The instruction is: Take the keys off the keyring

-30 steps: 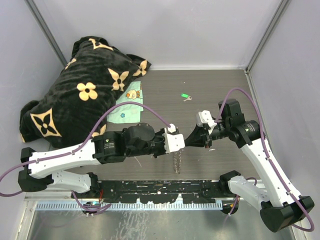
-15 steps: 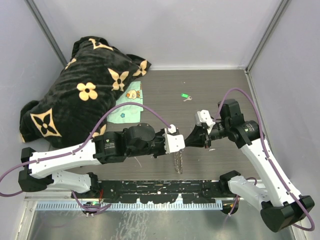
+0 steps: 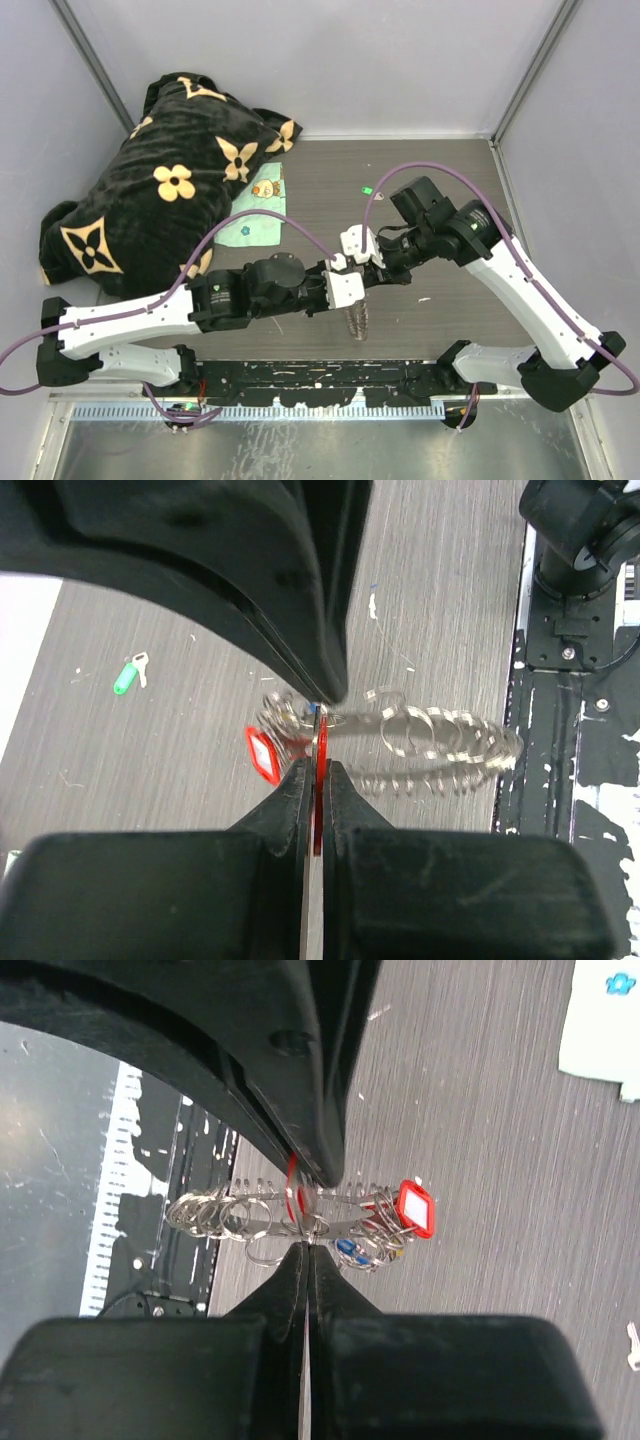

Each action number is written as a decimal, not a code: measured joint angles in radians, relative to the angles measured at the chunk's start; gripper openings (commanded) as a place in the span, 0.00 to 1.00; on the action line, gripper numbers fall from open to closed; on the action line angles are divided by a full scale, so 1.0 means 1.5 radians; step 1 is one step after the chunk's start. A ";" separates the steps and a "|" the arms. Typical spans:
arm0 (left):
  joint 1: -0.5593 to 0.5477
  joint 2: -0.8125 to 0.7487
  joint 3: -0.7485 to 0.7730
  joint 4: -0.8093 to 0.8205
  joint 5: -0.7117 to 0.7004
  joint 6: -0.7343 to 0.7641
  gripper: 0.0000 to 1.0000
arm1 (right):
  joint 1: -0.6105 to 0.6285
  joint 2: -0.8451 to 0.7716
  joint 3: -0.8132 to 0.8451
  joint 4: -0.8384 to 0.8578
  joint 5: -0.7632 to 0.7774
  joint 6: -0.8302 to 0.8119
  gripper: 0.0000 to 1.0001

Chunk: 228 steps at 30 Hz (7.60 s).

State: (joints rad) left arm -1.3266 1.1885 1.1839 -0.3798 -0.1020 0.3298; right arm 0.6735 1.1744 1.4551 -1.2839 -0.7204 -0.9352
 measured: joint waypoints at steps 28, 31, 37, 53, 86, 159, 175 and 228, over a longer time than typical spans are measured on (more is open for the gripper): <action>0.005 -0.024 -0.239 0.381 -0.032 -0.040 0.00 | -0.035 0.076 0.019 -0.079 0.028 0.007 0.11; 0.006 -0.027 -0.239 0.381 -0.032 -0.045 0.00 | -0.075 0.066 -0.006 -0.051 -0.032 -0.003 0.18; 0.006 -0.057 -0.239 0.382 -0.027 -0.059 0.00 | -0.100 0.022 -0.035 -0.012 -0.108 -0.012 0.34; 0.006 -0.075 -0.211 0.370 -0.016 -0.111 0.00 | -0.274 -0.177 -0.234 0.162 -0.375 0.034 0.40; 0.006 -0.039 -0.160 0.379 -0.009 -0.177 0.00 | -0.306 -0.178 -0.283 0.248 -0.458 0.065 0.13; 0.011 0.176 -0.339 0.749 -0.075 -0.014 0.00 | 0.056 0.119 -0.028 -0.101 0.363 0.030 0.01; -0.008 0.082 -0.358 0.758 -0.068 -0.056 0.00 | -0.020 0.049 -0.007 -0.102 0.182 0.011 0.01; -0.009 -0.068 -0.200 0.437 0.023 -0.126 0.00 | -0.285 -0.185 -0.223 0.103 -0.381 -0.041 0.35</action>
State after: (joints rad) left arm -1.3399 1.0859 0.8845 0.2756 -0.0677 0.1402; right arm 0.2462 0.8970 1.1202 -1.1290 -1.2919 -0.9970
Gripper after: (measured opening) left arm 0.024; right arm 0.355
